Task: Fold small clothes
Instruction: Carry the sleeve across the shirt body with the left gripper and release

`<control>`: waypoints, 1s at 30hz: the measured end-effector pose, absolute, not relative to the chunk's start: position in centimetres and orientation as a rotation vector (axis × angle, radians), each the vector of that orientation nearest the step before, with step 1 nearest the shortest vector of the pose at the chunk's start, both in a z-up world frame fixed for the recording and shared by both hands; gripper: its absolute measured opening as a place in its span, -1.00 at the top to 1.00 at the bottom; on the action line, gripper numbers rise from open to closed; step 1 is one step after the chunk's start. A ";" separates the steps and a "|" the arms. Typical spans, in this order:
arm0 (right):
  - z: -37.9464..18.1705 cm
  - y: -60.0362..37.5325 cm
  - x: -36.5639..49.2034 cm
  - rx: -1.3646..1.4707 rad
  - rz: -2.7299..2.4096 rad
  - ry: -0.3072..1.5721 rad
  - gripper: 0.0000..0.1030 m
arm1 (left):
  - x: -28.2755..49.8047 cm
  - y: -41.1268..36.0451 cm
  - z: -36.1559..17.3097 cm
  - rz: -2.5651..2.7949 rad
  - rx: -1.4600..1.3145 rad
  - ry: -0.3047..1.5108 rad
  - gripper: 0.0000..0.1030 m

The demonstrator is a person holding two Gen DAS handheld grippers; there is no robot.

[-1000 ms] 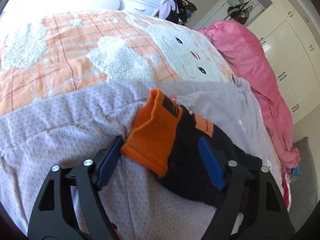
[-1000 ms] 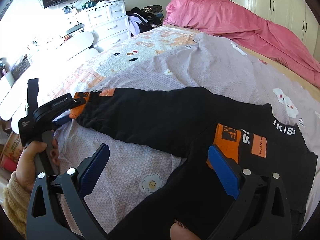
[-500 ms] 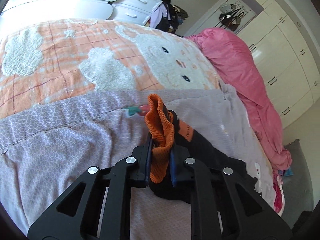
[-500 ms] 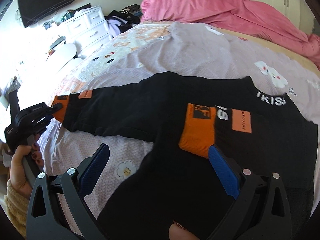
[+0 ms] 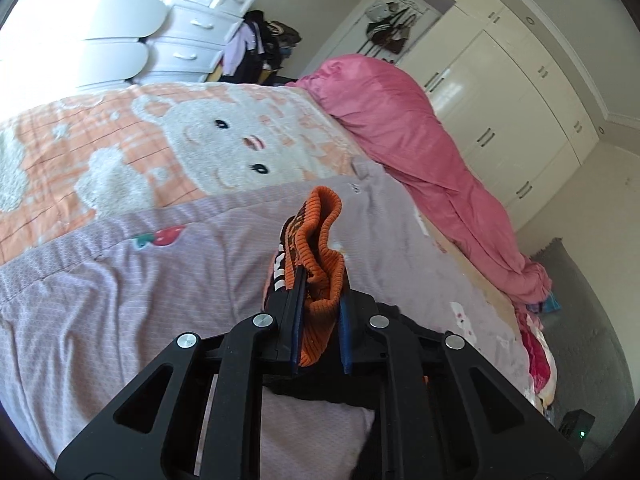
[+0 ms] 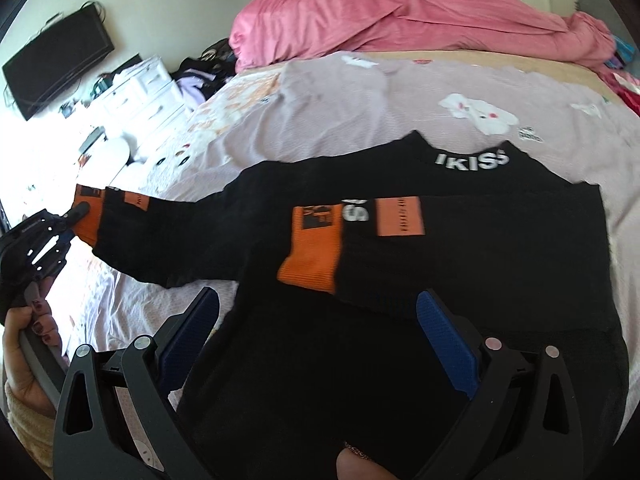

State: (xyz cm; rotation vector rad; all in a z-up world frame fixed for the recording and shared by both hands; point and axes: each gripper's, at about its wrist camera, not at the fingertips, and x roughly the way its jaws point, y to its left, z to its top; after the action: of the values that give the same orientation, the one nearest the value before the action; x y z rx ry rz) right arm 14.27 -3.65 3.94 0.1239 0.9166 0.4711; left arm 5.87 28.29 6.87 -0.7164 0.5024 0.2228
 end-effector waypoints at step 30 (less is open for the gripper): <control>3.8 -14.4 12.8 0.287 0.319 0.896 -0.91 | 11.1 11.0 7.3 -0.139 -0.478 0.681 0.86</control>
State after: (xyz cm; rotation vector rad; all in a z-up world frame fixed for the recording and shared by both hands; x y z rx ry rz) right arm 12.81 -14.44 3.81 0.2867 0.8956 0.3193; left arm 11.05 11.03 7.31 -0.4783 0.6806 -0.1386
